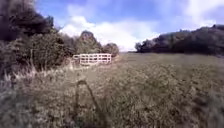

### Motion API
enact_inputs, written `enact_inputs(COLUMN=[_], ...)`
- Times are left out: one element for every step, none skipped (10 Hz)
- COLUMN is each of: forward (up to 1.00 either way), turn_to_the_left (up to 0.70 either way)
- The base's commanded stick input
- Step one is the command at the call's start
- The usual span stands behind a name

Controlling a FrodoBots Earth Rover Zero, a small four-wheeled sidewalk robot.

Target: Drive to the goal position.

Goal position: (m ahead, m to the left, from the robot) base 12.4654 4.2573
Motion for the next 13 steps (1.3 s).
enact_inputs(forward=[0.70, 0.70, 0.70, 0.70, 0.70, 0.70, 0.70, 0.70, 0.70, 0.70, 0.70, 0.70, 0.70], turn_to_the_left=[-0.35, -0.35, -0.35, -0.35, -0.26, -0.17, -0.08, 0.00, 0.00, 0.00, 0.00, 0.00, 0.00])
